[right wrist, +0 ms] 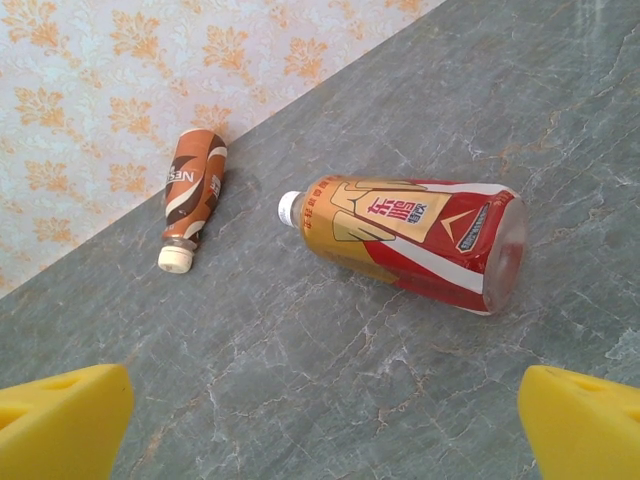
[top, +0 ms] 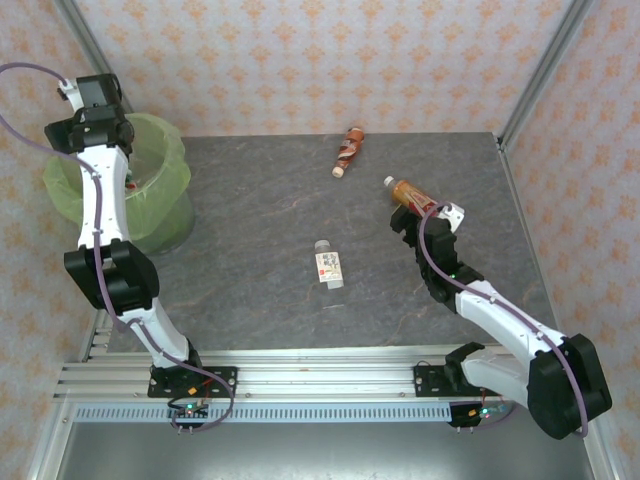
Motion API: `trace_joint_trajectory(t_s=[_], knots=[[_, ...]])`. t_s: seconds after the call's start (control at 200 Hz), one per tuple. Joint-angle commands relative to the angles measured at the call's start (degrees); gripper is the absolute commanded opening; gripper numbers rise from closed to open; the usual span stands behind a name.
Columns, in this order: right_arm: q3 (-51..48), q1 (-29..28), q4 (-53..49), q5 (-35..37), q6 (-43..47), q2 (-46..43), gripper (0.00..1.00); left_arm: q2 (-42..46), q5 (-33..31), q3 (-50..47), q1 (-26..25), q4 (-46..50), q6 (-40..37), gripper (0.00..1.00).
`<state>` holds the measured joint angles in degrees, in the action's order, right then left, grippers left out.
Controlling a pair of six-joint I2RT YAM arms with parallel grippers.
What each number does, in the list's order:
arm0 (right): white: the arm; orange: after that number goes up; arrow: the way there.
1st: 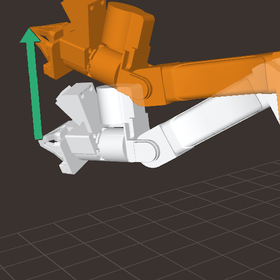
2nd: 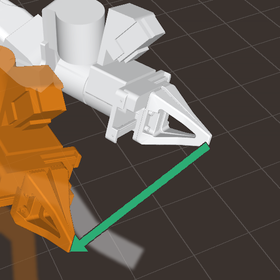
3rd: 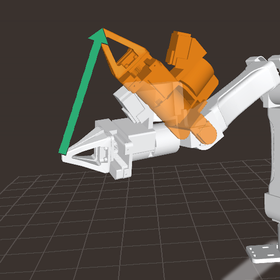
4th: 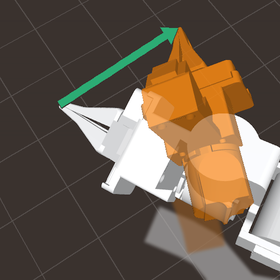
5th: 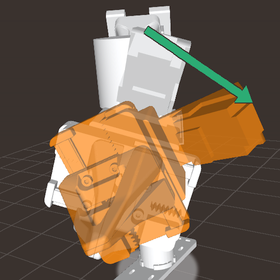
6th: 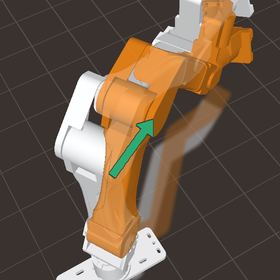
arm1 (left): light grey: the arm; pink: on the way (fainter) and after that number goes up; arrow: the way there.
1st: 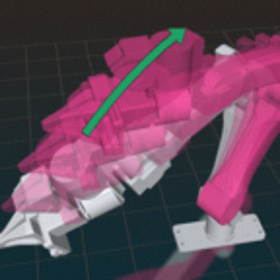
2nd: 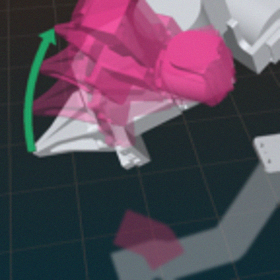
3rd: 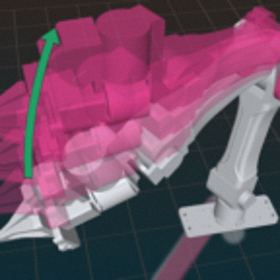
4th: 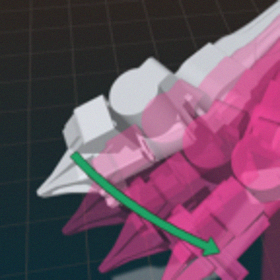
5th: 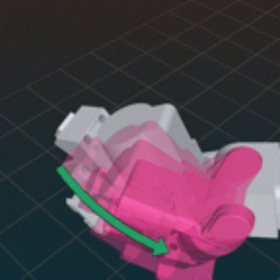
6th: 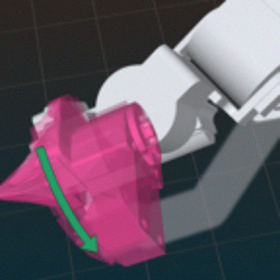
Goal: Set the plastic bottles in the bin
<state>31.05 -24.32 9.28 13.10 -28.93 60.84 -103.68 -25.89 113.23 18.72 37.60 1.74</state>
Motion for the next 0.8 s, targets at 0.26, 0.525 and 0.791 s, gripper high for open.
trace_joint_trajectory(t_s=[0.26, 0.525, 0.791], knots=[[-0.02, 0.35, -0.33, 0.75, 0.55, 0.65, 0.99, 3.54, 2.97, 4.38, -4.43, 3.97, 0.73, 1.0], [0.04, 0.56, 0.73, -0.05, 1.81, 2.82, 0.99, 6.2, 3.94, 5.03, -7.67, 4.42, 2.24, 1.0], [2.32, 0.97, -0.03, -3.98, 4.52, 6.44, 0.99, 10.12, 10.23, 4.8, -9.01, 3.71, 7.41, 1.0]])
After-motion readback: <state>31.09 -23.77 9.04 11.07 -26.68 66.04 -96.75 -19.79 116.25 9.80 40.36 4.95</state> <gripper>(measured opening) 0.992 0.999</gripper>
